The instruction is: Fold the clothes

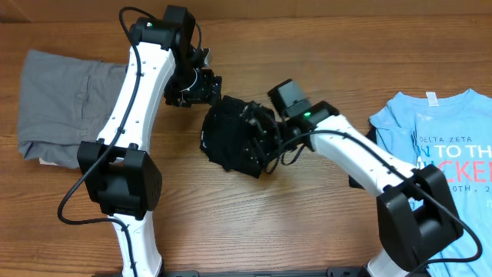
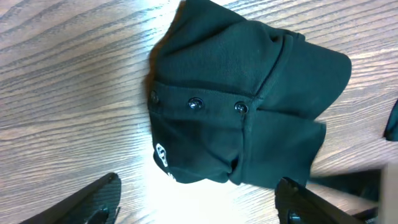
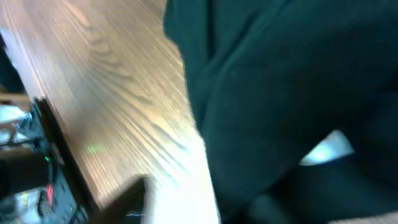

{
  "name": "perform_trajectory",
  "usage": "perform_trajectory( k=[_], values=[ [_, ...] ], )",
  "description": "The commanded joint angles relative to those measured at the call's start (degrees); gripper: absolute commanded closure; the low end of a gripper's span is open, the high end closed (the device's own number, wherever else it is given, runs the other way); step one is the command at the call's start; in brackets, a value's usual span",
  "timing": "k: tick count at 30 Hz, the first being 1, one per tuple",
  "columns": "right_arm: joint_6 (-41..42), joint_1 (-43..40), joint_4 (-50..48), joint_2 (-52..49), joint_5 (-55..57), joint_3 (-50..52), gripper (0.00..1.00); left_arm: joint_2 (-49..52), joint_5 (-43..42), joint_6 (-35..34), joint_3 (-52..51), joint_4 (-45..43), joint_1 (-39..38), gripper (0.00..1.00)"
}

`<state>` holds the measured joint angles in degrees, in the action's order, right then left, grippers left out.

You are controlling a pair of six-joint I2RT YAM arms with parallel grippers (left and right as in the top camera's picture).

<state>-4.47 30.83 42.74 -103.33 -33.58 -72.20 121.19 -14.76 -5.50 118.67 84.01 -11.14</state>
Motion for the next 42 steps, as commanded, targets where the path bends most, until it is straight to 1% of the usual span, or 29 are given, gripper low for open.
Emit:
perform_trajectory(
  k=[1, 3, 6, 10, 13, 15, 17, 20, 24, 27, 29, 31, 33, 34, 35, 37, 39, 42],
  values=[
    [6.36, 1.90, 1.03, -0.68, 7.54, 0.33, 0.96, -0.33, 0.37, 1.27, -0.46, 0.22, -0.07, 0.17],
    [9.20, 1.84, 3.10, -0.68, 14.78, 0.31, 0.96, -0.33, 0.37, 1.29, -0.46, 0.39, -0.07, 0.17],
    [10.60, 0.13, 6.84, -0.61, 21.35, 0.22, 0.96, -0.33, 0.39, 1.75, -0.46, 0.39, -0.07, 0.16],
    [10.71, -2.49, 10.36, -0.59, 22.01, 0.17, 0.96, -0.33, 0.66, 1.92, -0.46, 0.37, -0.09, 0.12],
    [10.73, -3.67, 10.73, -0.61, 21.99, 0.20, 0.96, -0.33, 0.76, 1.92, -0.90, 0.39, -0.09, 0.10],
    [10.71, -3.72, 10.60, -0.61, 22.03, 0.20, 0.96, -0.33, 0.76, 1.90, -2.12, 0.37, -0.13, 0.10],
    [11.28, -3.69, 11.06, -0.61, 23.37, 0.20, 0.96, -0.33, 0.76, 1.88, -4.26, 0.09, -0.13, 0.10],
    [14.62, -3.69, 12.00, -0.61, 27.85, 0.20, 0.96, -0.33, 0.02, 1.66, -8.72, -1.05, -0.13, 0.08],
    [14.60, -3.69, 11.89, -0.61, 27.28, 0.20, 0.96, -0.33, -5.38, 1.70, -16.65, -5.16, -0.13, 0.07],
    [15.04, -3.69, 12.13, -0.61, 27.34, 0.20, 0.96, -0.33, -8.94, 1.68, -22.10, -10.27, -0.13, 0.09],
    [16.41, -3.69, 12.28, -0.63, 27.61, 0.28, 0.96, -0.33, -12.26, 1.66, -24.92, -14.69, -0.13, 0.14],
    [17.99, -3.61, 11.98, -0.63, 27.54, 0.66, 0.96, -0.33, -14.99, 1.68, -27.34, -19.06, -0.13, 0.27],
    [18.08, -3.45, 11.72, -0.63, 27.41, 1.03, 0.96, -0.33, -16.85, 1.62, -29.75, -23.45, -0.15, 0.44],
    [18.05, -3.43, 11.63, -0.63, 27.30, 1.18, 0.96, -0.33, -17.66, 1.64, -30.58, -24.90, -0.15, 0.50],
    [18.05, -3.41, 11.58, -0.63, 27.32, 1.38, 0.96, -0.33, -18.67, 1.68, -31.50, -26.49, -0.13, 0.63],
    [18.01, -3.43, 11.65, -0.63, 27.93, 1.95, 0.96, -0.33, -19.32, 1.95, -32.41, -27.89, -0.13, 0.96],
    [18.03, -3.43, 11.85, -0.63, 29.42, 2.93, 0.96, -0.33, -18.60, 3.39, -32.37, -27.67, 0.20, 0.96],
    [18.03, -3.58, 11.82, -0.63, 29.68, 4.48, 0.96, -0.35, -17.77, 3.41, -31.89, -26.84, 1.62, 0.96]
  ],
)
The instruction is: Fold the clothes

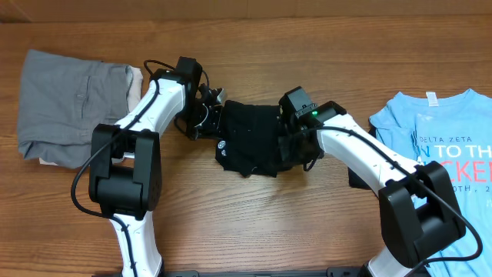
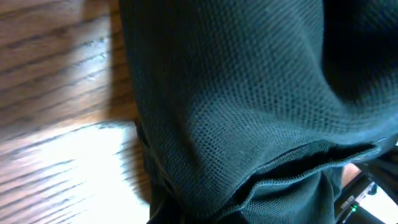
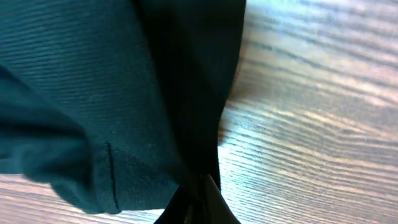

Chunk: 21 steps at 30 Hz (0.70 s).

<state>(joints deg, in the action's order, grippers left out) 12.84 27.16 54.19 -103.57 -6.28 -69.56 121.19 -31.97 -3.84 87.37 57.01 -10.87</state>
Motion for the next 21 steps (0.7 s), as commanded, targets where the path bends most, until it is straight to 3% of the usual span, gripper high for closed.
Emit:
perform_trajectory(
  k=[1, 3, 6, 9, 12, 14, 17, 21],
  values=[
    [0.72, 0.09, 0.37, -0.39, 2.34, 1.95, 0.96, -0.35, -1.27, 1.75, -0.57, 0.17, 1.95, 0.95],
    [0.68, 0.09, -0.04, -0.37, 2.14, 1.92, 0.96, -0.35, -3.91, 1.90, -0.46, 0.63, 2.86, 0.75],
    [0.37, 0.07, 0.15, 0.09, 1.27, 0.74, 0.79, -0.35, -7.48, 3.30, -0.24, 2.43, 3.85, 0.44],
    [0.26, -0.24, 0.15, 2.01, -0.59, -1.16, 0.64, -0.35, -8.11, 4.15, 0.87, 4.61, 4.55, 0.35],
    [0.57, -0.63, -0.11, 4.70, -0.94, -3.28, 0.49, -0.35, -8.15, 4.11, 2.82, 5.75, 5.53, 0.33],
    [0.74, -0.76, -2.21, 6.10, -3.54, -4.00, 0.51, -0.35, -8.55, 4.07, 4.00, 5.38, 5.88, 0.31],
    [0.74, -0.76, -8.09, 6.38, -10.91, -4.00, 0.69, -0.35, -8.59, 3.82, 4.79, 2.27, 5.88, 0.30],
    [3.82, -0.76, -16.37, 5.18, -13.94, -3.87, 0.76, -0.35, -8.63, 3.15, 4.76, -2.99, 5.66, 0.30]
  ],
)
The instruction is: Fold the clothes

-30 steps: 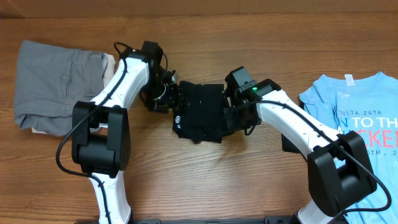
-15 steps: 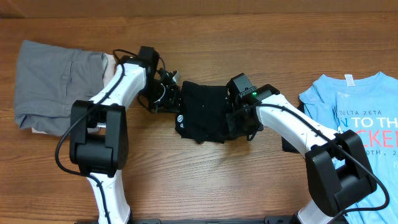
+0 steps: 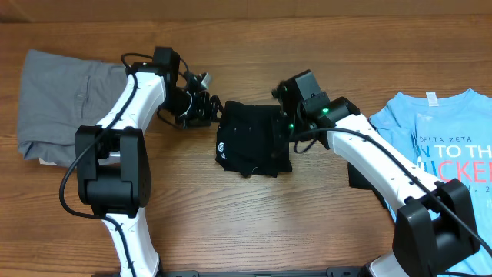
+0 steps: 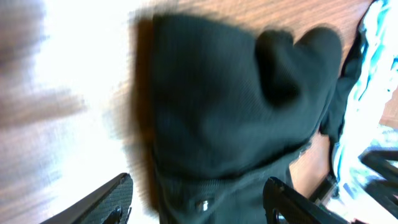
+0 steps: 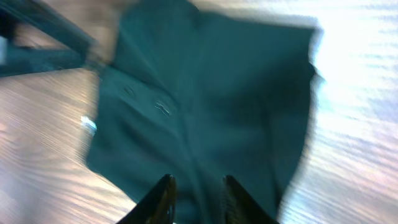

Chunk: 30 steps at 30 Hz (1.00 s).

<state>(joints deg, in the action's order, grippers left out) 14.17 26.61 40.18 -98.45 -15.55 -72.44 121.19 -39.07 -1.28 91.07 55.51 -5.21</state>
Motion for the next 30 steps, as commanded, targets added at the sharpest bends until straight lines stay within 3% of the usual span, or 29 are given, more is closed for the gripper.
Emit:
perform_trajectory(
  k=[1, 6, 10, 16, 20, 25, 30],
  values=[
    [3.13, -0.22, -4.44, -0.55, -4.70, -0.87, 0.79, -0.35, -1.51, -0.26, 1.07, -3.04, -0.07, 0.30],
    [6.93, -0.22, -11.26, -6.58, -3.48, -0.59, 0.87, -0.35, -1.44, -1.99, 0.96, -8.85, -0.76, 0.23],
    [8.41, -0.35, -10.88, -12.83, -3.41, -0.59, 0.96, -0.33, -0.94, -1.97, 0.83, -10.75, -2.54, 0.34],
    [11.30, -0.61, -5.22, -16.00, 2.14, -0.59, 0.96, -0.31, 9.66, -2.14, -0.76, -11.04, -7.08, 0.34],
    [11.21, -0.61, -3.63, -15.78, 1.99, -0.61, 0.94, -0.31, 14.23, -2.29, -1.99, -10.45, -9.14, 0.42],
    [11.17, -1.03, -0.09, -14.19, 2.01, -0.72, 0.85, -0.31, 13.42, -5.01, -1.99, -8.37, -8.11, 0.03],
    [9.51, -1.79, 0.98, -7.87, 1.79, -0.72, 0.78, -0.31, 5.88, -5.53, -1.99, -5.75, -5.57, 0.00]
  ],
)
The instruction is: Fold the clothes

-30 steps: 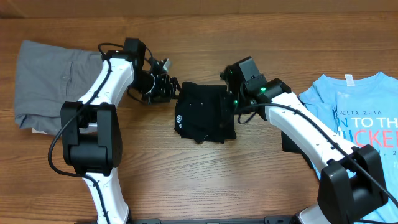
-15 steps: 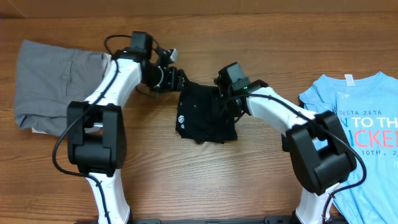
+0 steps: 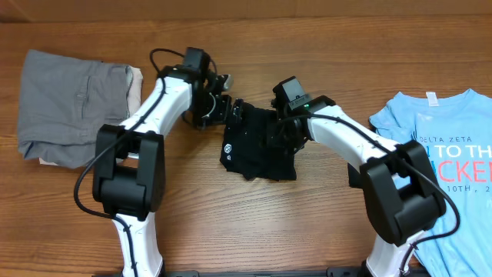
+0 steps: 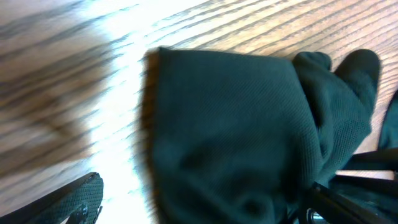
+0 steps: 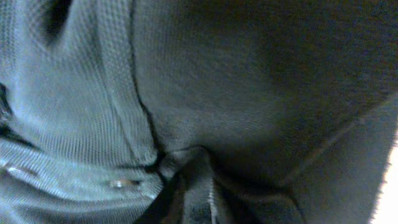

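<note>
The black polo shirt (image 3: 257,145) lies as a folded bundle mid-table, with a small white logo at its left edge. My left gripper (image 3: 224,110) is at its upper left corner; in the left wrist view it (image 4: 205,202) is open, fingers wide apart, with the black shirt (image 4: 230,137) between them. My right gripper (image 3: 283,132) is down on the shirt's right half. In the right wrist view it (image 5: 198,193) is pressed into the cloth, shut on a fold next to the button placket (image 5: 118,183).
Folded grey trousers (image 3: 69,96) lie at the far left. A light blue printed T-shirt (image 3: 438,146) is spread at the right edge, a dark item (image 3: 355,177) showing beside it. Wooden table (image 3: 254,223) all round.
My left gripper, then left of the shirt, is now at its upper left corner, still open. My right gripper, then apart above the shirt, is now down in the cloth and shut on a fold.
At first the shirt was a rumpled bundle with the right gripper in it and the left open nearby. Then it lay flatter with both grippers in the cloth. Both then stood off it, open. Now the left straddles its corner and the right pinches a fold.
</note>
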{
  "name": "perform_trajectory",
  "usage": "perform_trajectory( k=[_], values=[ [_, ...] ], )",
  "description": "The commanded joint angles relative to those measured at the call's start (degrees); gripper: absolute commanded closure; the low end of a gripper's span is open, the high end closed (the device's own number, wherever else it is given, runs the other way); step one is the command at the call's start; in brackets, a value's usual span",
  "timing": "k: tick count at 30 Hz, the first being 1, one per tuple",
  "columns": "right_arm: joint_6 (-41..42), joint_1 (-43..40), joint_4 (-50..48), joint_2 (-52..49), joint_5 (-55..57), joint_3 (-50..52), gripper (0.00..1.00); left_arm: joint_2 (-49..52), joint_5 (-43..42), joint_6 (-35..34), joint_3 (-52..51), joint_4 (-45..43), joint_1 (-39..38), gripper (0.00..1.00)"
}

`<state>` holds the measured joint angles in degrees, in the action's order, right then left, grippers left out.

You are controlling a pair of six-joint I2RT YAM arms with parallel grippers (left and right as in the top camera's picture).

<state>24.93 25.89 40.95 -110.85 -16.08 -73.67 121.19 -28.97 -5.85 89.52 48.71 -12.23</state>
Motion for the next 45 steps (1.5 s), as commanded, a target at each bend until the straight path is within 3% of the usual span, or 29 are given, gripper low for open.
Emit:
perform_trajectory(
  k=[1, 10, 15, 18, 20, 22, 27, 33, 45],
  values=[
    [-1.38, -1.07, 0.50, 6.03, 2.34, 0.50, 0.76, -0.31, -4.96, -0.94, -0.50, 2.21, 1.79, 0.00],
    [-1.33, -1.62, 4.74, 11.93, 2.54, 0.50, 0.73, -0.31, -14.58, 2.67, -9.40, -2.29, -0.42, 0.00],
    [-1.33, -2.51, 7.87, 13.07, 2.54, 0.50, 0.73, -0.31, -16.85, 2.40, -18.40, -13.14, -1.66, 0.00],
    [-1.33, -2.51, 8.92, 13.31, 2.54, 0.50, 0.73, -0.31, -22.99, 2.40, -22.25, -21.70, -1.97, 0.22],
    [-1.33, -2.51, 9.35, 13.35, 2.54, 0.50, 0.73, -0.31, -26.40, 2.40, -22.93, -24.46, -2.03, 0.50],
    [-1.33, -2.51, 9.94, 13.46, 2.54, 0.50, 0.73, -0.31, -28.22, 2.43, -22.84, -25.24, -2.03, 0.71],
    [-1.36, -2.51, 11.02, 13.68, 2.58, 0.50, 0.73, -0.35, -32.92, 2.38, -21.03, -24.35, -1.11, 0.96],
    [-1.64, -2.51, 12.04, 14.82, 4.13, 0.50, 0.73, -1.86, -35.28, 3.41, -13.00, -15.45, 3.52, 0.96],
    [-2.86, -2.73, 12.09, 22.47, 4.94, 0.50, 0.76, -12.33, -21.31, 9.33, 13.49, 8.61, 24.37, 0.96]
  ],
)
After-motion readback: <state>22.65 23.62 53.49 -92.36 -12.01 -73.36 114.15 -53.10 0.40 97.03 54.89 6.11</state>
